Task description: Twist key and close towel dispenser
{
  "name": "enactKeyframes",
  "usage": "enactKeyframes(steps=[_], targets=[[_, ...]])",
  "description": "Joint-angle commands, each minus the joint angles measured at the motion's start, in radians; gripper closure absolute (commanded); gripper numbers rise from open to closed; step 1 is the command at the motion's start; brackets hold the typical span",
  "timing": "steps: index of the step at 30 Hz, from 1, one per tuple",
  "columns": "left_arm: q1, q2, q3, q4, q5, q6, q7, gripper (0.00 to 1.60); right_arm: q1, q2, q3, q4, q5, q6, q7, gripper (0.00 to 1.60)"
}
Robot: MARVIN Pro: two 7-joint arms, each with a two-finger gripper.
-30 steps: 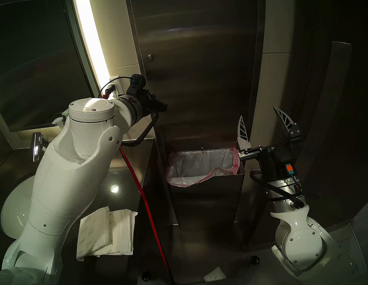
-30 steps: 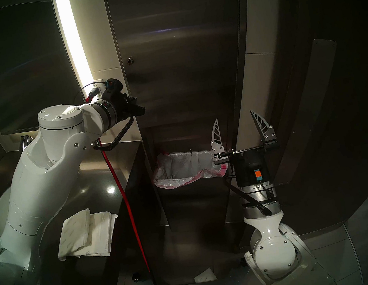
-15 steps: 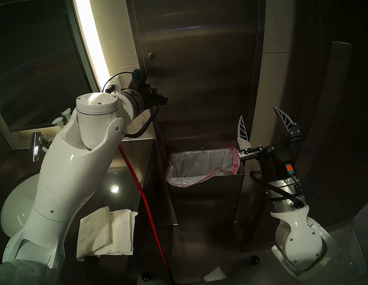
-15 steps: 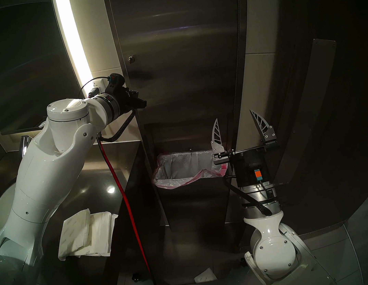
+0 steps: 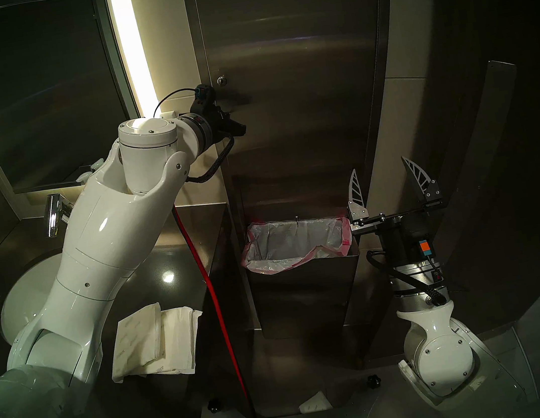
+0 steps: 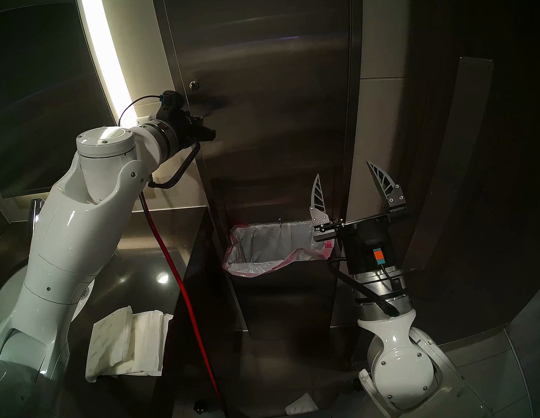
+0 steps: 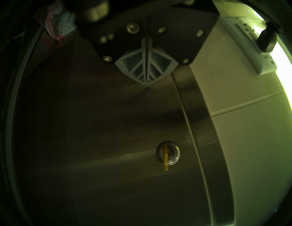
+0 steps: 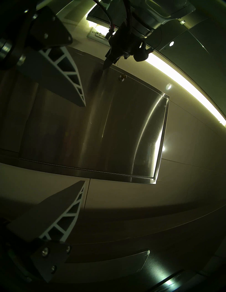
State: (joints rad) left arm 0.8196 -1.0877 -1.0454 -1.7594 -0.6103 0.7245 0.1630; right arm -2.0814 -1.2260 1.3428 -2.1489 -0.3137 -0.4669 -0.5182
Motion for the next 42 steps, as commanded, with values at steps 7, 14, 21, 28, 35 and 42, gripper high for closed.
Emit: enactKeyframes(steps=[7,14,21,28,35,42], targets=[[-0.097,-0.058,0.023,0.127,-0.001,-0.043,-0.067,1.60,0.005,0.002,0.001,-0.015,-0.001,0.002,-0.002,0.00],[-0.170,-0.078,0.017,0.230,0.014,-0.067,-0.100,1.60,0.006,0.004,0.000,-0.014,0.000,0.001,-0.005,0.00],[-0.128,-0.060,-0.017,0.109,-0.006,-0.043,-0.117,1.60,0.006,0.005,-0.001,-0.013,0.000,0.002,-0.006,0.00],[-0.027,-0.053,-0.055,-0.014,-0.062,-0.011,-0.108,1.60,0.007,0.007,-0.002,-0.013,0.000,0.002,-0.008,0.00],[0.047,-0.017,-0.080,-0.109,-0.096,0.031,-0.088,1.60,0.007,0.008,-0.003,-0.012,0.000,0.001,-0.010,0.00],[0.140,0.036,-0.139,-0.216,-0.119,0.075,-0.041,1.60,0.008,0.010,-0.004,-0.011,0.000,0.001,-0.012,0.00]])
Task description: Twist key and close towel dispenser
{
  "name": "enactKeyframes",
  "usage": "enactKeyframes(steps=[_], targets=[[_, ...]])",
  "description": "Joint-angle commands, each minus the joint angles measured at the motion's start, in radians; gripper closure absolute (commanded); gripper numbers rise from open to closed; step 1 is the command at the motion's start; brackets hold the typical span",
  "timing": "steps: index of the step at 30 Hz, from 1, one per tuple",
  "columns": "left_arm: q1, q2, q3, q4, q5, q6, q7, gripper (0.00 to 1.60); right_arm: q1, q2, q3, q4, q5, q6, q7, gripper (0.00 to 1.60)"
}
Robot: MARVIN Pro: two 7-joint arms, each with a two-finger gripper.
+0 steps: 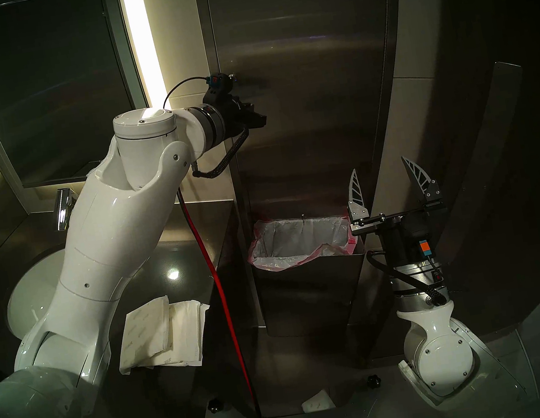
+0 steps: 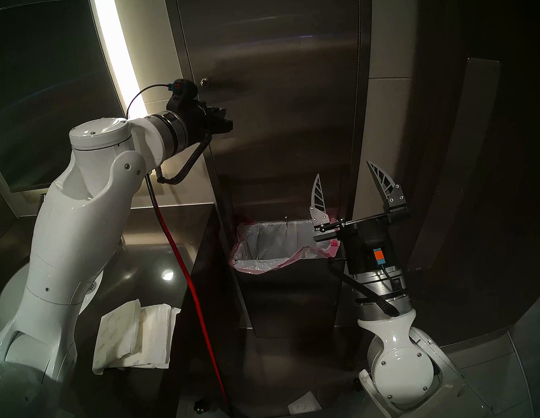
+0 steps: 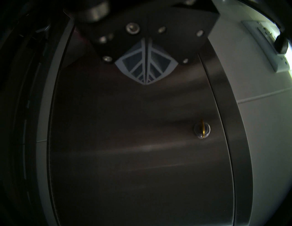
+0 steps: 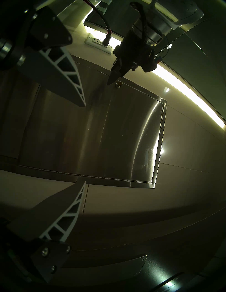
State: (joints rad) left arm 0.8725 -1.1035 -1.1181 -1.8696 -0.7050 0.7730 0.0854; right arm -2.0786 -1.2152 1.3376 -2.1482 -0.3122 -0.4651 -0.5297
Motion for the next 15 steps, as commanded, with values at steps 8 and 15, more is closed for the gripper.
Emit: enactKeyframes(steps=[8,15], targets=[[0.221,0.066,-0.161,-0.242,-0.077,0.072,0.104,1.60,0.006,0.001,0.000,-0.011,-0.001,-0.001,-0.003,0.00],[0.299,0.055,-0.192,-0.323,-0.137,0.106,0.154,1.60,0.007,0.003,-0.001,-0.011,-0.001,-0.001,-0.004,0.00]])
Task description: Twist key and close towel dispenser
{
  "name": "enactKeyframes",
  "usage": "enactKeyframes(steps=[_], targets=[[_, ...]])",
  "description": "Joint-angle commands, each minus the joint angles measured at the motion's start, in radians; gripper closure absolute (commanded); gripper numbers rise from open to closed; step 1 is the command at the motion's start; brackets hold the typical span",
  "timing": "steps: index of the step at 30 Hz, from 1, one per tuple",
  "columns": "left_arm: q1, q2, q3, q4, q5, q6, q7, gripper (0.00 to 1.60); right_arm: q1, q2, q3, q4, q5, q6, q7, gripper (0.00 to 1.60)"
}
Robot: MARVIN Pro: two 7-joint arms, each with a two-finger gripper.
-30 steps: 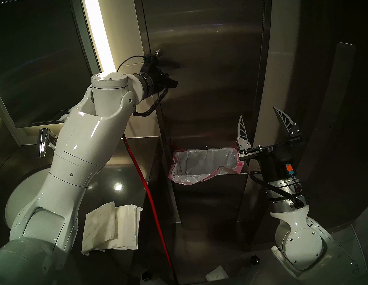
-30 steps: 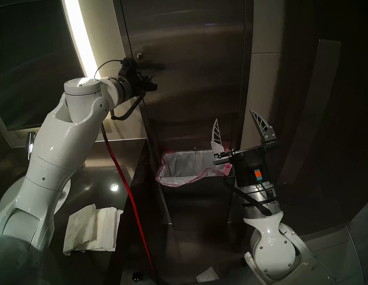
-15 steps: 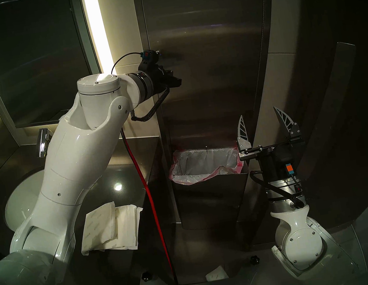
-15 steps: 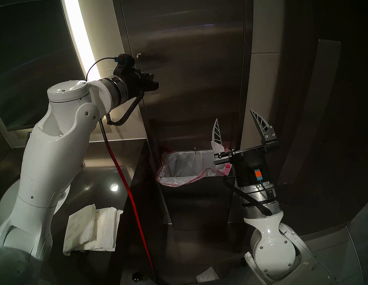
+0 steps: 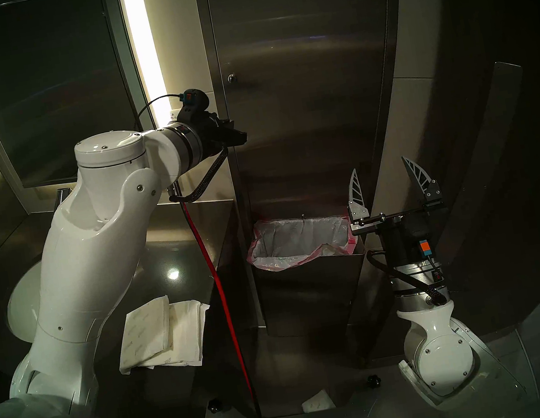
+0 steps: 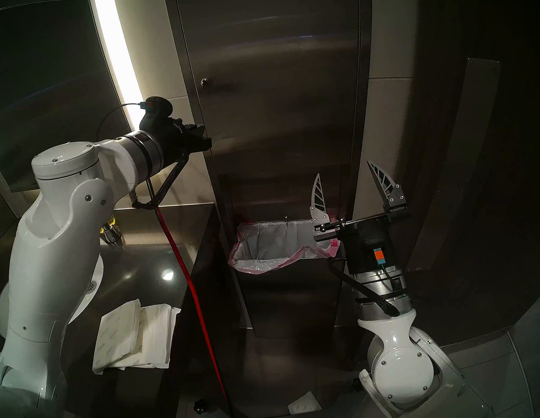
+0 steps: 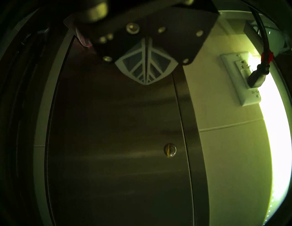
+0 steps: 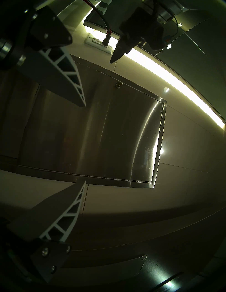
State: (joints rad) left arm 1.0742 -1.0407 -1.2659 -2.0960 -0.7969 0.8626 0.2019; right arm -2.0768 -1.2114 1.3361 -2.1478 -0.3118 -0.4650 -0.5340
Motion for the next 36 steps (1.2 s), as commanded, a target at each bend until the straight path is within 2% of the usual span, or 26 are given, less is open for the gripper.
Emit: enactKeyframes(steps=[1,3,4,5,7,8,11,12,13,16,17,18,19,21,22,23,25,27,30,31,33,34,36], targets=[[0.113,-0.007,-0.050,-0.114,-0.051,0.022,0.046,1.60,0.005,0.000,0.001,-0.011,-0.001,-0.001,0.000,0.00],[0.141,-0.006,-0.060,-0.145,-0.072,0.039,0.067,1.60,0.005,0.000,0.001,-0.011,-0.001,-0.001,-0.001,0.00],[0.181,-0.005,-0.076,-0.185,-0.074,0.044,0.082,1.60,0.005,0.000,0.000,-0.011,-0.001,-0.001,-0.001,0.00],[0.152,-0.007,-0.063,-0.157,-0.088,0.052,0.085,1.60,0.005,0.000,0.000,-0.011,-0.001,-0.001,-0.001,0.00],[0.213,-0.008,-0.090,-0.220,-0.099,0.062,0.117,1.60,0.005,0.001,0.000,-0.011,-0.001,-0.001,-0.002,0.00],[0.199,-0.007,-0.083,-0.207,-0.105,0.069,0.120,1.60,0.005,0.001,0.000,-0.011,-0.001,-0.001,-0.002,0.00],[0.275,-0.010,-0.116,-0.288,-0.121,0.086,0.167,1.60,0.006,0.002,0.000,-0.011,-0.001,-0.001,-0.003,0.00],[0.243,-0.013,-0.101,-0.257,-0.132,0.094,0.168,1.60,0.006,0.002,-0.001,-0.011,-0.001,-0.001,-0.003,0.00],[0.278,-0.016,-0.116,-0.292,-0.135,0.097,0.187,1.60,0.006,0.002,-0.001,-0.011,-0.001,-0.001,-0.003,0.00],[0.311,-0.026,-0.133,-0.327,-0.154,0.097,0.231,1.60,0.006,0.003,-0.001,-0.012,-0.001,0.000,-0.004,0.00],[0.353,-0.040,-0.153,-0.340,-0.158,0.097,0.245,1.60,0.006,0.003,-0.001,-0.012,-0.001,0.000,-0.004,0.00],[0.321,-0.037,-0.139,-0.341,-0.173,0.097,0.266,1.60,0.006,0.004,-0.001,-0.012,-0.001,0.000,-0.004,0.00],[0.364,-0.050,-0.158,-0.348,-0.175,0.097,0.277,1.60,0.006,0.004,-0.001,-0.012,0.000,0.000,-0.005,0.00],[0.383,-0.060,-0.165,-0.348,-0.189,0.097,0.304,1.60,0.006,0.004,-0.002,-0.012,0.000,0.000,-0.005,0.00],[0.428,-0.073,-0.187,-0.348,-0.188,0.097,0.309,1.60,0.006,0.004,-0.002,-0.012,0.000,0.000,-0.005,0.00],[0.370,-0.061,-0.166,-0.348,-0.203,0.097,0.327,1.60,0.006,0.005,-0.002,-0.012,0.000,0.000,-0.005,0.00],[0.444,-0.086,-0.205,-0.348,-0.209,0.097,0.345,1.60,0.006,0.005,-0.002,-0.012,0.000,0.001,-0.006,0.00],[0.436,-0.105,-0.212,-0.348,-0.237,0.096,0.369,1.60,0.006,0.006,-0.002,-0.012,0.000,0.001,-0.006,0.00],[0.502,-0.138,-0.251,-0.348,-0.259,0.071,0.380,1.60,0.006,0.006,-0.003,-0.012,0.000,0.001,-0.007,0.00],[0.492,-0.139,-0.248,-0.348,-0.269,0.077,0.392,1.60,0.006,0.006,-0.003,-0.012,0.000,0.001,-0.007,0.00],[0.542,-0.156,-0.272,-0.348,-0.276,0.051,0.395,1.60,0.006,0.007,-0.003,-0.012,0.000,0.001,-0.008,0.00],[0.531,-0.159,-0.269,-0.348,-0.287,0.058,0.410,1.60,0.007,0.007,-0.003,-0.012,0.000,0.001,-0.008,0.00],[0.575,-0.165,-0.286,-0.348,-0.289,0.041,0.409,1.60,0.007,0.008,-0.003,-0.012,0.000,0.001,-0.008,0.00]])
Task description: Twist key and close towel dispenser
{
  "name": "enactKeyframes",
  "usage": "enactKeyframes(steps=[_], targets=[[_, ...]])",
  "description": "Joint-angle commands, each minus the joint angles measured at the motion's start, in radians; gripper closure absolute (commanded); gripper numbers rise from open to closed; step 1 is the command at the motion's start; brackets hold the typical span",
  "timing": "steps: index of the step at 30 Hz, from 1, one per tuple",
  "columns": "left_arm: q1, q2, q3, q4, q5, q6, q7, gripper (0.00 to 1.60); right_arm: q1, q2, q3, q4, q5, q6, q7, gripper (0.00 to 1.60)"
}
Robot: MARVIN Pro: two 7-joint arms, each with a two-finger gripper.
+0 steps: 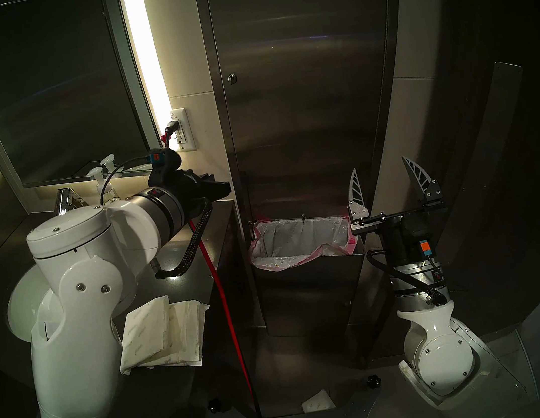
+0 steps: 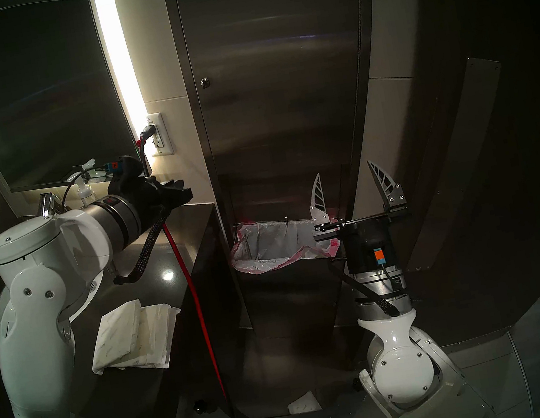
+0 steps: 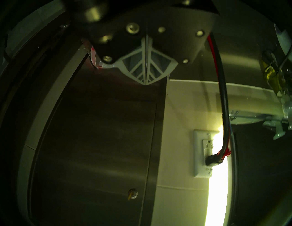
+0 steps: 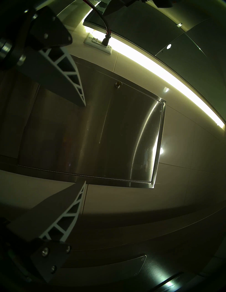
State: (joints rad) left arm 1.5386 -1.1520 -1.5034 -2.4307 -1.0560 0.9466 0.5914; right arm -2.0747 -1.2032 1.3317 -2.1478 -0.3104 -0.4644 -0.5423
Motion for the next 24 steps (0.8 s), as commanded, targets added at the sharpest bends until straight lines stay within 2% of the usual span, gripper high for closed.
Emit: enactKeyframes(steps=[1,14,15,17,20,24], targets=[[0.122,-0.052,-0.052,-0.013,-0.030,-0.048,0.018,1.60,0.005,0.000,0.001,-0.013,-0.001,0.001,0.000,0.00],[0.230,-0.040,-0.110,-0.013,-0.007,-0.135,-0.024,1.60,0.005,0.002,0.000,-0.013,-0.001,0.002,-0.003,0.00],[0.242,-0.038,-0.121,-0.013,0.008,-0.165,-0.041,1.60,0.005,0.003,-0.001,-0.013,-0.001,0.002,-0.003,0.00],[0.243,-0.036,-0.129,-0.013,0.014,-0.177,-0.047,1.60,0.005,0.003,-0.001,-0.013,-0.001,0.002,-0.003,0.00],[0.237,-0.015,-0.150,-0.013,0.051,-0.230,-0.091,1.60,0.005,0.004,-0.001,-0.013,-0.001,0.002,-0.004,0.00],[0.242,-0.003,-0.147,-0.013,0.071,-0.259,-0.123,1.60,0.005,0.004,-0.001,-0.013,0.000,0.003,-0.005,0.00]])
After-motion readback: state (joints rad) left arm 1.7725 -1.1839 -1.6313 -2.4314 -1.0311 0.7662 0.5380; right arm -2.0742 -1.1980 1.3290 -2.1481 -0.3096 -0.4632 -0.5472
